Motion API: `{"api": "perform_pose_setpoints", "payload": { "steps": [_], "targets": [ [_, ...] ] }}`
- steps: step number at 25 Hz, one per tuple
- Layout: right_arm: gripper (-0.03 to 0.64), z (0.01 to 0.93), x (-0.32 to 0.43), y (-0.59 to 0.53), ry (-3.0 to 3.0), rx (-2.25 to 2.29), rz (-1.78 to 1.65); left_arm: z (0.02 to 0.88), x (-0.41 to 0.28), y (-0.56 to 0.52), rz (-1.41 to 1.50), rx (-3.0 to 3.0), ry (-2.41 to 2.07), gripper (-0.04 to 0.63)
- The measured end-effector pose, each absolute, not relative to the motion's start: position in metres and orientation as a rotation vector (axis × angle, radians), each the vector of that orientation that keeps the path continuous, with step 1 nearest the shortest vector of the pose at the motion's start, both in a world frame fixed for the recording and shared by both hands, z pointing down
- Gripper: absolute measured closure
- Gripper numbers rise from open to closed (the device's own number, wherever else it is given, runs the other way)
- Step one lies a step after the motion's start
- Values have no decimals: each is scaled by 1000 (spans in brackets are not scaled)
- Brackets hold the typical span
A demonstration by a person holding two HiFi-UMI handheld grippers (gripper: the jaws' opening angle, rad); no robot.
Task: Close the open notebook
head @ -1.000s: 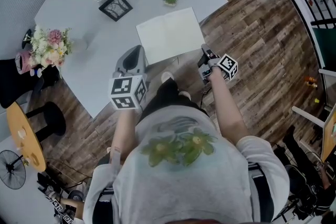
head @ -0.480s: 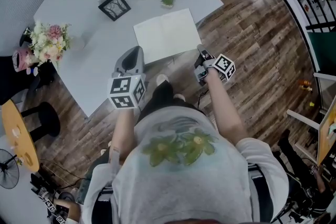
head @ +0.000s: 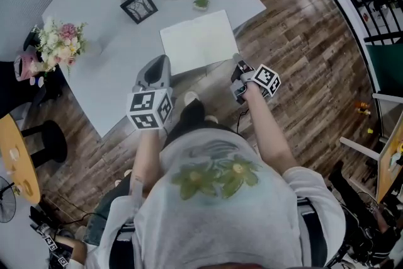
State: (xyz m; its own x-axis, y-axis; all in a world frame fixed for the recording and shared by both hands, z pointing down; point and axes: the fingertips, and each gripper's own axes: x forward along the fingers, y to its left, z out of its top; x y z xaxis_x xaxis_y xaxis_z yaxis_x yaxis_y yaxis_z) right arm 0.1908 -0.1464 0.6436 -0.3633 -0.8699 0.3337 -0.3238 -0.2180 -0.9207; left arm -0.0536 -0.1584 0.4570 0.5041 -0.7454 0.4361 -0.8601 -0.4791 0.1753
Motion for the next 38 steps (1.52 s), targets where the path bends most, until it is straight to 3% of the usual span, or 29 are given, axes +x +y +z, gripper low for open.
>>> {"api": "perform_pose_setpoints", "payload": {
  "steps": [38],
  "targets": [
    [580, 598, 160, -148, 1888, -1527, -1456, 450, -83, -143, 335, 2332, -1399, 594]
  ]
}}
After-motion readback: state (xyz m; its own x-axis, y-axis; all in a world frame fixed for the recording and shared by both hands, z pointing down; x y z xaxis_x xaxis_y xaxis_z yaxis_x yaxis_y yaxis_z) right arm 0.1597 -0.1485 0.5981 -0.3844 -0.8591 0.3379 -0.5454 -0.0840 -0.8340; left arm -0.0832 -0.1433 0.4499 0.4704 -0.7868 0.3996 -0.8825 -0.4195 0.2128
